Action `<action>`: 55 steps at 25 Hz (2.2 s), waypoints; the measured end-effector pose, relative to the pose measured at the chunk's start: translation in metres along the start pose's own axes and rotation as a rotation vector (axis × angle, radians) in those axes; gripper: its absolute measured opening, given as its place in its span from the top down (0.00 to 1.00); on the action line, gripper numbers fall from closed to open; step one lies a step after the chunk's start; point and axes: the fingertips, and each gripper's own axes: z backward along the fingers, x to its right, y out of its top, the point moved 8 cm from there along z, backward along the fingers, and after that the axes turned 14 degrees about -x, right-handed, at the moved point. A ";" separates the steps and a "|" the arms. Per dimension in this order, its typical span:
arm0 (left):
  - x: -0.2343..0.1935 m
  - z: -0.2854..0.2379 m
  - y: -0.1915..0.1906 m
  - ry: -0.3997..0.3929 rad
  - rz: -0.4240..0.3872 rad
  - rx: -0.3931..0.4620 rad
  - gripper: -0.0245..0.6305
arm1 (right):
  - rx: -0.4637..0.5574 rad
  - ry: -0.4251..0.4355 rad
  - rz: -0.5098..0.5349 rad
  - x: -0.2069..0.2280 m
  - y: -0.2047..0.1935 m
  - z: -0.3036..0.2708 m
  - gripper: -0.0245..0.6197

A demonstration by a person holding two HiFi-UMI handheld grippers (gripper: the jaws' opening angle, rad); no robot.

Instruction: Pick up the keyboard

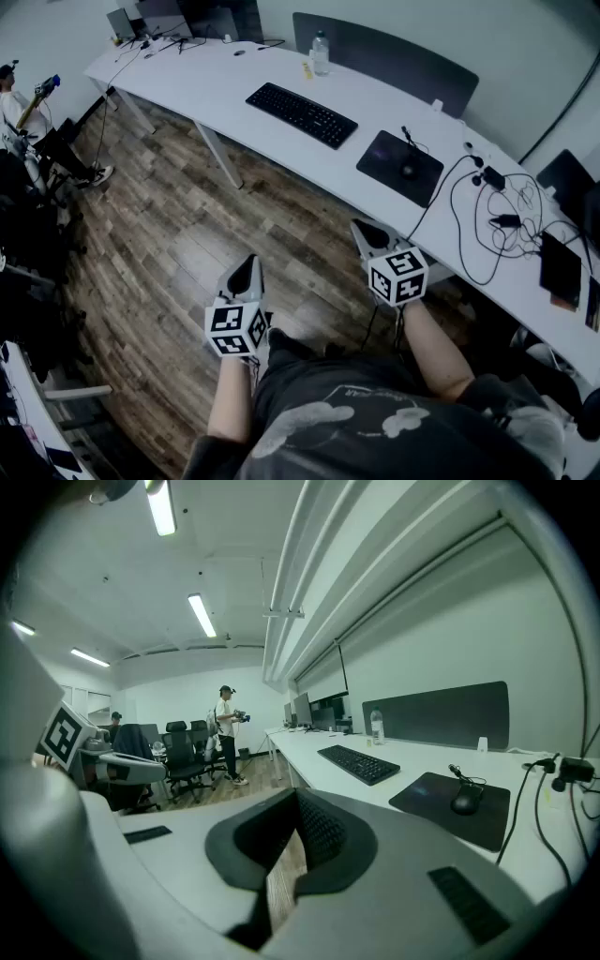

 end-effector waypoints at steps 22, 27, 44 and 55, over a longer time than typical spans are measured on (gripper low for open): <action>-0.053 -0.037 0.018 0.025 0.016 0.009 0.96 | -0.008 0.004 -0.060 0.017 0.007 -0.064 0.96; -0.108 -0.075 0.044 -0.032 0.009 0.025 0.96 | -0.008 -0.051 -0.059 0.015 0.037 -0.114 0.96; -0.283 -0.186 0.146 -0.265 -0.113 -0.010 0.96 | -0.040 -0.236 -0.130 -0.001 0.152 -0.273 0.96; -0.297 -0.248 0.186 -0.402 -0.204 -0.041 0.96 | -0.032 -0.379 -0.236 0.030 0.151 -0.276 0.96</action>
